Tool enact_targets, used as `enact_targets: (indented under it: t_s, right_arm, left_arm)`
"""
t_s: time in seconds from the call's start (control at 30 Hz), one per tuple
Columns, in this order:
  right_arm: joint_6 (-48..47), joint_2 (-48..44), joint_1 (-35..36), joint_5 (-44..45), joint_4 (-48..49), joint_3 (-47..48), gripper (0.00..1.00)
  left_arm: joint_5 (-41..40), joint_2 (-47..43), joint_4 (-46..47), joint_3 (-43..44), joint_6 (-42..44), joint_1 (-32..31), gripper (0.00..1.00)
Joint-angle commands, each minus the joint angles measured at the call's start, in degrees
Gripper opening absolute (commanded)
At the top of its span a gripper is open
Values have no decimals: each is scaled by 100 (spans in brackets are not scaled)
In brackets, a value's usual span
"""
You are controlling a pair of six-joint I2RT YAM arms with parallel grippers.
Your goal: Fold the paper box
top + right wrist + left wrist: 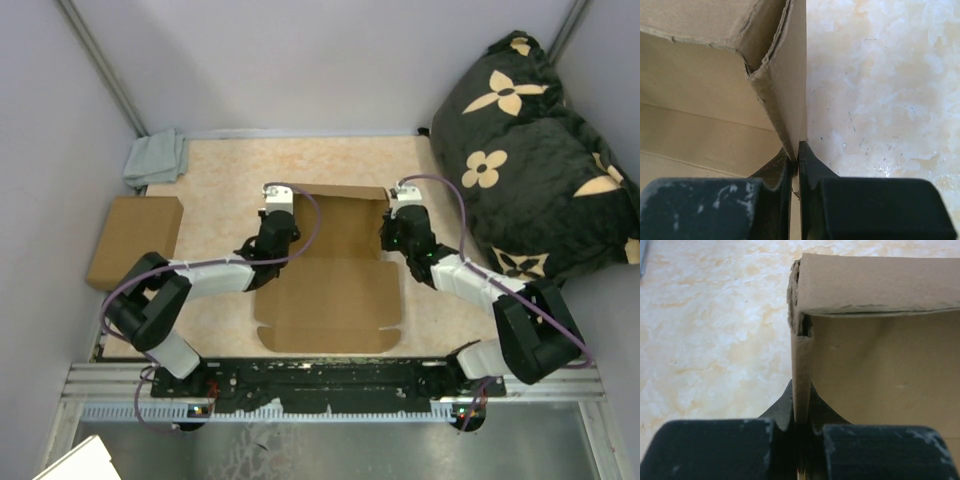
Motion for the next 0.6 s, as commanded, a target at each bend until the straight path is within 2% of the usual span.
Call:
enact_targets:
  t_s: [0.0, 0.17, 0.33, 0.43, 0.57]
  right_arm:
    - [304, -116, 191, 239, 94, 217, 0]
    - [484, 77, 226, 320, -98, 451, 0]
    - [593, 121, 226, 272, -169, 588, 0]
    - [631, 132, 226, 210, -197, 651, 0]
    - [626, 141, 225, 178, -309, 738, 0]
  left_arm:
    - [-1181, 186, -666, 288, -201, -242, 0]
    - [-1491, 228, -556, 242, -180, -428, 0]
    - [-1290, 115, -506, 112, -204, -467, 2]
    - [-915, -8, -513, 58, -288, -467, 13]
    - [-323, -338, -566, -91, -458, -466, 39]
